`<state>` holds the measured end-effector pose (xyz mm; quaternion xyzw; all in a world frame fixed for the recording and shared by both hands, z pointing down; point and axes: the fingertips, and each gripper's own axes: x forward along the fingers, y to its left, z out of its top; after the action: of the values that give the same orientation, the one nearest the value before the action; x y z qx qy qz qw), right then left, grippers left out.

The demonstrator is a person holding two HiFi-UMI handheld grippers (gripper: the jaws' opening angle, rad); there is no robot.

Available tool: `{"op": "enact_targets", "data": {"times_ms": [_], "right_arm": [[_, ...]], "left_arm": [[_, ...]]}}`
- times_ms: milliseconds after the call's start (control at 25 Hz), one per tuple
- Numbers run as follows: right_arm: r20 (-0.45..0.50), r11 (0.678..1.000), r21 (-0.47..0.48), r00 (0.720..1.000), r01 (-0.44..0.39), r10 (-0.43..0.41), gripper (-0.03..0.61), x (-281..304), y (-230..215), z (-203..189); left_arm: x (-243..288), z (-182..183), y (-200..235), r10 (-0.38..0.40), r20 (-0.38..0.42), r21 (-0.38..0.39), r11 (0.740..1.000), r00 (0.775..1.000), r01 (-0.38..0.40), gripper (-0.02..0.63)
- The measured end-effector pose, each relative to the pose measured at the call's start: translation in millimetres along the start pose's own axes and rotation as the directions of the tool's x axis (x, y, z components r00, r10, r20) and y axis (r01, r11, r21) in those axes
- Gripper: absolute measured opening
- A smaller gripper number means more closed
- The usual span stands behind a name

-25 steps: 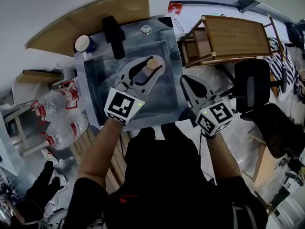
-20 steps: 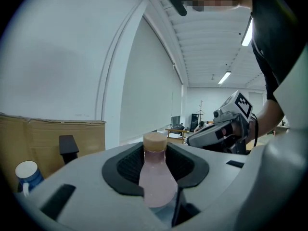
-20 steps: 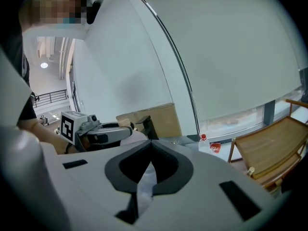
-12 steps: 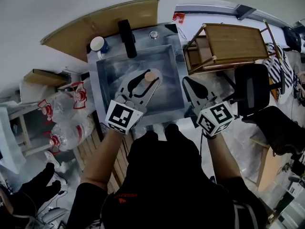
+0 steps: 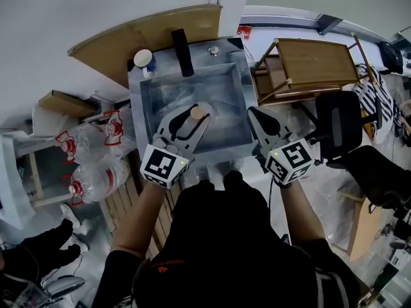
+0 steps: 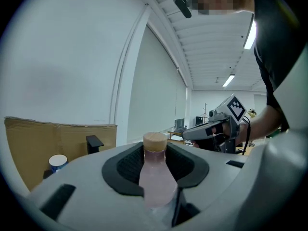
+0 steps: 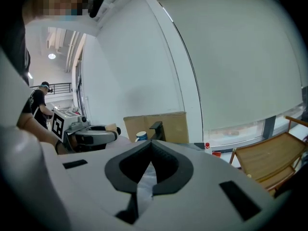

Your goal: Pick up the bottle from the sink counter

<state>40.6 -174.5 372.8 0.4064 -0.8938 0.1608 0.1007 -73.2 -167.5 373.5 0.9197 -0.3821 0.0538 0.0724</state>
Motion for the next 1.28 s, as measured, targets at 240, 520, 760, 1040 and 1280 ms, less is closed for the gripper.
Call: {"op": "enact_targets", "data": {"times_ms": [240, 520, 760, 1040, 1280], "right_arm": [[0.013, 1.0, -0.03, 1.0, 0.01, -0.01, 0.005, -11, 15, 5], [0.013, 0.999, -0.034, 0.999, 0.033, -0.033, 0.005, -23, 25, -2], [0.019, 0.999, -0.036, 0.999, 0.033, -0.032, 0.005, -28, 36, -5], [0.013, 0.998, -0.05, 1.0, 0.021, -0.021, 0.005, -26, 46, -6], [0.007, 0.999, -0.054, 1.0, 0.007, -0.007, 0.005, -23, 51, -8]], "left_arm": [[-24, 10, -2, 0.012, 0.018, 0.015, 1.0, 1.0, -0.012, 0.147], [-46, 8, -6, 0.018, 0.023, 0.007, 1.0, 1.0, -0.018, 0.147], [-59, 8, -10, 0.019, 0.026, 0.006, 1.0, 0.999, -0.019, 0.147], [-68, 9, -11, 0.024, 0.032, 0.006, 1.0, 0.999, -0.024, 0.147], [-70, 8, -10, 0.029, 0.027, 0.004, 1.0, 0.999, -0.029, 0.147]]}}
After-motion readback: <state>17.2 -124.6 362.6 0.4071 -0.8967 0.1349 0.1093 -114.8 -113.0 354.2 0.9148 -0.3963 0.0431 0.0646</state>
